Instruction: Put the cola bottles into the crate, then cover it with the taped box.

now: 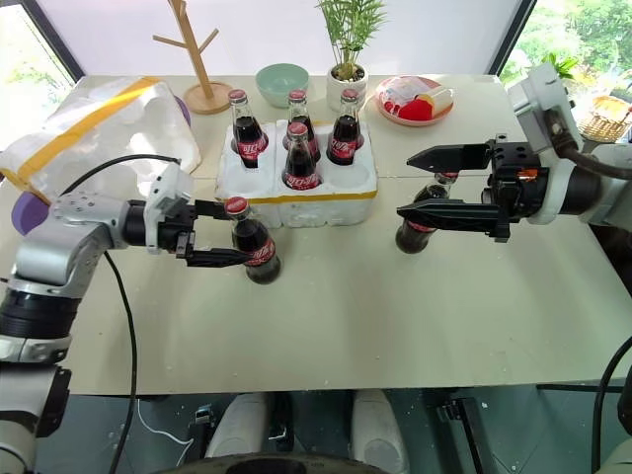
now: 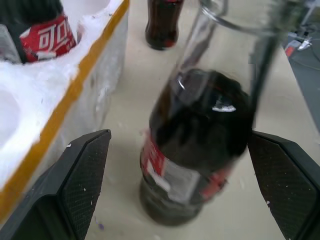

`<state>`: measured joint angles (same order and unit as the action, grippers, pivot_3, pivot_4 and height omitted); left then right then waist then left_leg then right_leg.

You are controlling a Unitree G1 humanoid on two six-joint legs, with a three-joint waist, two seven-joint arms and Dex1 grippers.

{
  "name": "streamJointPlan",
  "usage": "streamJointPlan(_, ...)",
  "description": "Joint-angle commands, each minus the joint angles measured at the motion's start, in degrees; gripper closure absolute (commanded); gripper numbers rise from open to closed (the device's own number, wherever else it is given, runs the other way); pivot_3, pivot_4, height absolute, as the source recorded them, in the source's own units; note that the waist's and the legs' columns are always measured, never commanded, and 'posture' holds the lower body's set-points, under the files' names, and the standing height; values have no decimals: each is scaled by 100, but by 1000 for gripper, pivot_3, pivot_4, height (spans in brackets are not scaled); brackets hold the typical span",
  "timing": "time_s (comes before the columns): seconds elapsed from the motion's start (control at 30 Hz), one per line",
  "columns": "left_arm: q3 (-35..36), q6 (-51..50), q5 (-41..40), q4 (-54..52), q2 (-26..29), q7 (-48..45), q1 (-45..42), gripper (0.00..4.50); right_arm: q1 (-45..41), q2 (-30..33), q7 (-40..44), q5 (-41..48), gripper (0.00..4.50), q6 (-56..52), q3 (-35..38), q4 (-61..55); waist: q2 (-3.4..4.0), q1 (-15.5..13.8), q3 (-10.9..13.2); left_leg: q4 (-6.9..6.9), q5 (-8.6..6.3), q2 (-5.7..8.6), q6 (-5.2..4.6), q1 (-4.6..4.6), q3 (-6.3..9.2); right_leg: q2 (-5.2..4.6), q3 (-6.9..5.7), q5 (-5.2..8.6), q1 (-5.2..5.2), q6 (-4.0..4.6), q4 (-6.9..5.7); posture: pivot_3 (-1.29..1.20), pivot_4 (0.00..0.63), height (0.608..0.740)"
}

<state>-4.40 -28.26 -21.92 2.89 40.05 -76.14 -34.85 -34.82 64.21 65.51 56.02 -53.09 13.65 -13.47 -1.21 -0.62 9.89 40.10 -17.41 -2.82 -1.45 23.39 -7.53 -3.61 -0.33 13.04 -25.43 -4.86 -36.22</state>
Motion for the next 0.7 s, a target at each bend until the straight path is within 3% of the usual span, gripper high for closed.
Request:
streamJointPlan(0.03,-230,256,187,196,-148,74,-184,32,-56,93,-64,110,0,-47,305,-186,0,1,0,0,0,0,0,0,0,0,0,0,0,0,0,0,150,740)
streamJointPlan(0.33,-590,374,294,412,-205,-243,-296,32,91,-4,-333,180,0,-168,548,-272,0,1,0,0,0,-2,0,0,9,-5,1,0,0,1,1,0,150,740)
streamJointPlan(0.43,-474,257,177,416,-141,-333,-361,837,156,-29,-404,235,0,-169,599,-318,0,0,0,0,0,-2,0,0,9,-7,1,0,0,1,1,0,150,740)
streamJointPlan(0.5,-266,-134,-114,357,-86,-374,-467,1715,221,-47,-426,245,0,-149,620,-343,0,2,0,0,0,-2,0,1,10,-7,1,0,0,1,1,0,150,740)
streamJointPlan(0.7,357,-1535,-1107,253,283,-567,-850,1690,292,-121,-480,211,0,-62,582,-345,-2,10,2,0,0,-2,-1,5,11,-4,0,0,-4,0,1,0,150,740)
